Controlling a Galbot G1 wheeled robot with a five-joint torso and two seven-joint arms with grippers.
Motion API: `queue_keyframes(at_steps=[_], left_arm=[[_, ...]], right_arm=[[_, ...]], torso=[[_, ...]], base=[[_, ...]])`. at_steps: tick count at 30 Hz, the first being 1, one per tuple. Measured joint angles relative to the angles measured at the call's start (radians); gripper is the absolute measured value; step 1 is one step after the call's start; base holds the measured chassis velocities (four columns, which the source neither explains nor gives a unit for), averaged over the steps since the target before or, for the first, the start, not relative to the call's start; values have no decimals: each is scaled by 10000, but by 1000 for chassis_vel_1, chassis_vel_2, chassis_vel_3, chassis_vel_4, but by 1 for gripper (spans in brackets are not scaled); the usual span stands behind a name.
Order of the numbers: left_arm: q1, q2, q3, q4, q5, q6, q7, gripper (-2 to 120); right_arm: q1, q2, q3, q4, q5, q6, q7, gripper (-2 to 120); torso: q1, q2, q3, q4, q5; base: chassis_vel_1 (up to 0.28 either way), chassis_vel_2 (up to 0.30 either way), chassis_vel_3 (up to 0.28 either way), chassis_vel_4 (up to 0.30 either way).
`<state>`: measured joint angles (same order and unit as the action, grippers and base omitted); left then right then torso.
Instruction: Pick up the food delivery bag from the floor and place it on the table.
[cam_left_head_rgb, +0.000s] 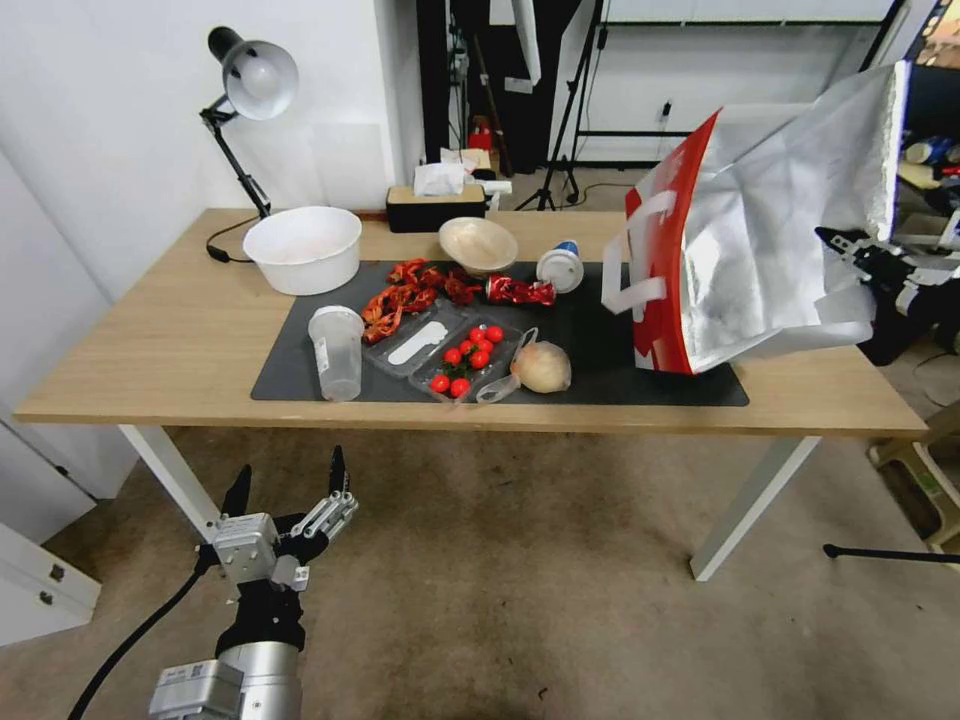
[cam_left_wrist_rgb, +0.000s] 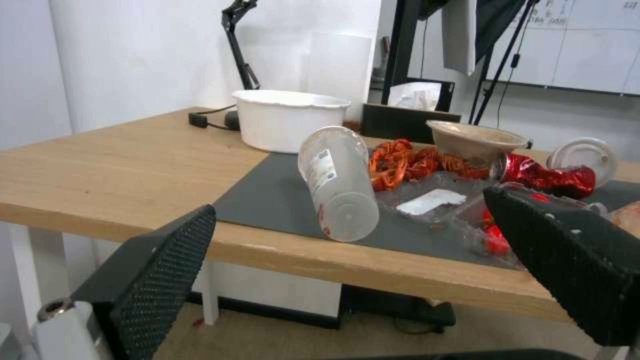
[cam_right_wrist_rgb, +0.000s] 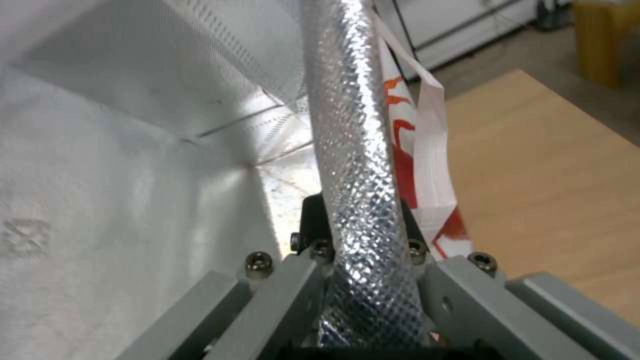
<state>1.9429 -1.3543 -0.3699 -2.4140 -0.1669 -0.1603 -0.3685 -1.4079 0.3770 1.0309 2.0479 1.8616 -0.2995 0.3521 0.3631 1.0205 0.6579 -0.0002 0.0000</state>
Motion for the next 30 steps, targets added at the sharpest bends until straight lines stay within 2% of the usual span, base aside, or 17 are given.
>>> queue_keyframes(at_steps=[8, 16, 30], left_arm=[[77, -22, -3, -68, 41, 0, 1, 100], [99, -46, -28, -95, 48, 1, 1, 100], [-95, -77, 5, 140, 48, 4, 0, 100]], right_arm=[[895, -250, -337, -242, 666, -820, 994, 0], [2569, -577, -1619, -766, 1139, -1489, 1290, 0], [3038, -614, -2070, -1100, 1777, -2011, 1495, 0]], torso=[[0, 0, 0, 0, 1], [0, -1, 0, 1, 0], [0, -1, 0, 0, 0]], base=[[0, 0, 0, 0], [0, 0, 0, 0], [0, 0, 0, 0]])
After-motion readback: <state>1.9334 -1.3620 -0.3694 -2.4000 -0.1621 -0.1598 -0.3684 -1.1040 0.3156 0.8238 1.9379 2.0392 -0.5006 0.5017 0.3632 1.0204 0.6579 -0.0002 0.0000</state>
